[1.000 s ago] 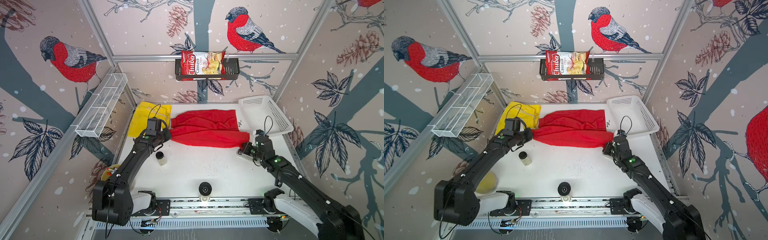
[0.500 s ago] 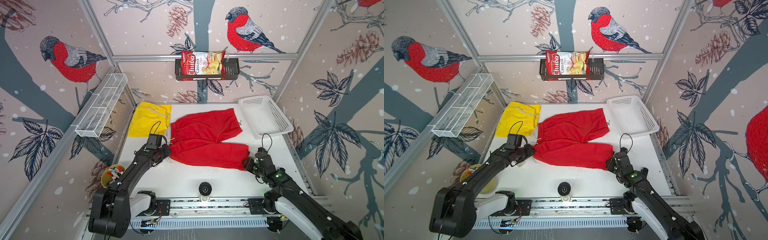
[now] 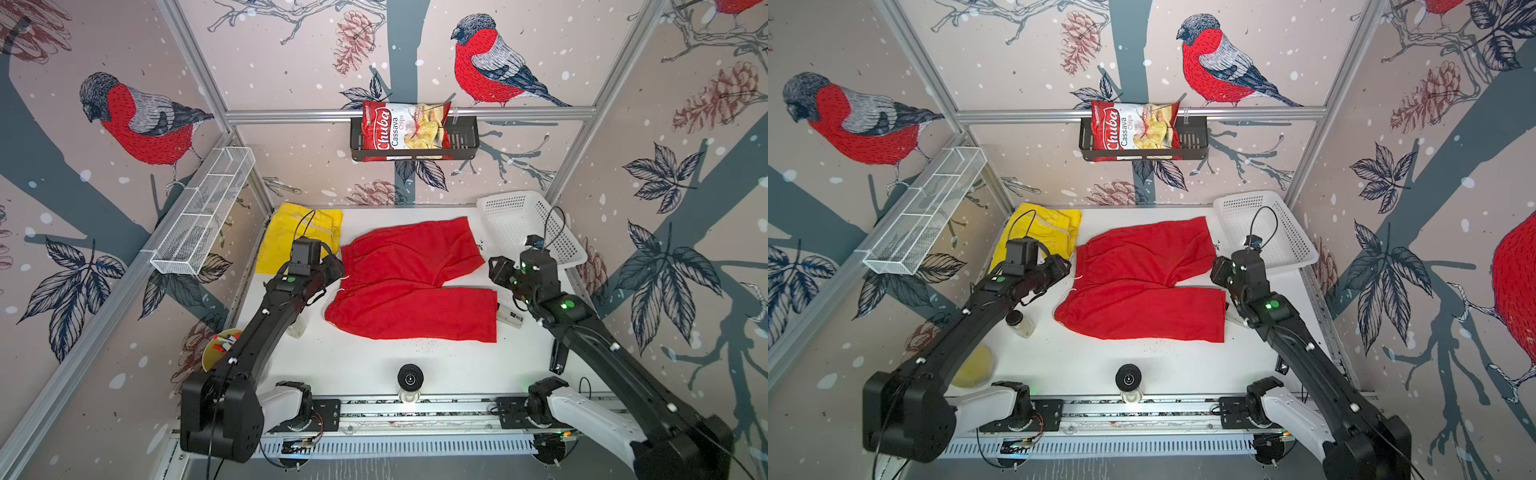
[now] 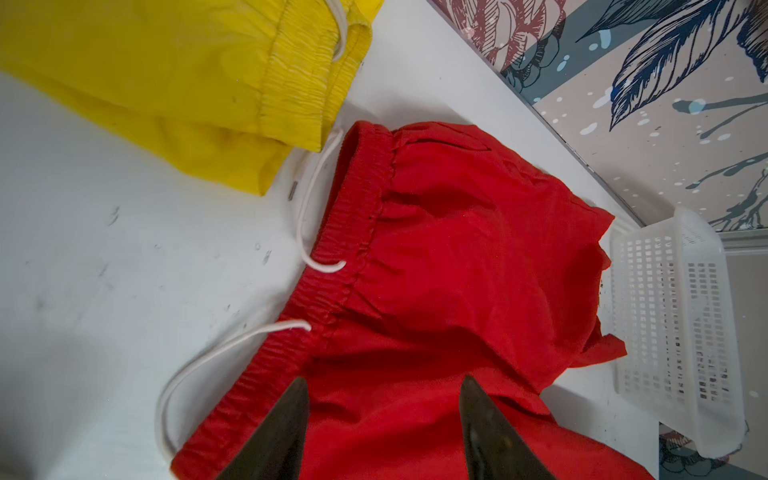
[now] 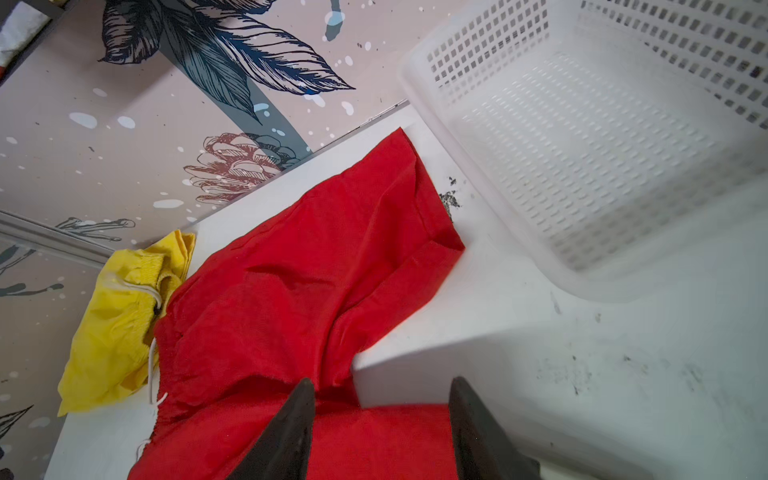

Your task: Fold and stack the shorts

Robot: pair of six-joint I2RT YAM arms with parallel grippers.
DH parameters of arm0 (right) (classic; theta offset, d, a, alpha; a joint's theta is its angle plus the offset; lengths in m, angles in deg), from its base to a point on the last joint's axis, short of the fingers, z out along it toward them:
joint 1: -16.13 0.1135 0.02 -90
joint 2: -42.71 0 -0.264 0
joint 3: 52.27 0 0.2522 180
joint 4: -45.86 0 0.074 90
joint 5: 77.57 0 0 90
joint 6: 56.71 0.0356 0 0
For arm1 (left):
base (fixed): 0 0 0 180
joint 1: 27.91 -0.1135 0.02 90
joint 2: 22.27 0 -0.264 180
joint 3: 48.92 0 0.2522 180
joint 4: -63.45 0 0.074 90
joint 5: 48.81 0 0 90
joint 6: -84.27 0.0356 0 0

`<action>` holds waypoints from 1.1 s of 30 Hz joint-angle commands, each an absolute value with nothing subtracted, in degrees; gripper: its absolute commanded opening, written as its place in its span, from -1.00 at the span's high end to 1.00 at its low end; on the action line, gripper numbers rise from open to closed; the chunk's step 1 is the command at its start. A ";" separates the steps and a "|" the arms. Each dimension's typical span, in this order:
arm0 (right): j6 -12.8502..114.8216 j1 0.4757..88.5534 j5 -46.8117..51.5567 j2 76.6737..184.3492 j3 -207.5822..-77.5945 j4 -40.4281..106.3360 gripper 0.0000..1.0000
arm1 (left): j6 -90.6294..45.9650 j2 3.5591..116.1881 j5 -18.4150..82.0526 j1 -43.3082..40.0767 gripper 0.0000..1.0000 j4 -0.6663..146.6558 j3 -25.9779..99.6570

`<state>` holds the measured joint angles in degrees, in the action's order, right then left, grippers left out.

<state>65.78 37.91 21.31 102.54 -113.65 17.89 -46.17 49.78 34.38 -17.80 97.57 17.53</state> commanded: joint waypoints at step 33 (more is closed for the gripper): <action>53.95 31.77 12.45 155.17 -140.74 17.58 0.84 | -42.08 98.79 35.97 -16.08 -0.02 90.48 50.71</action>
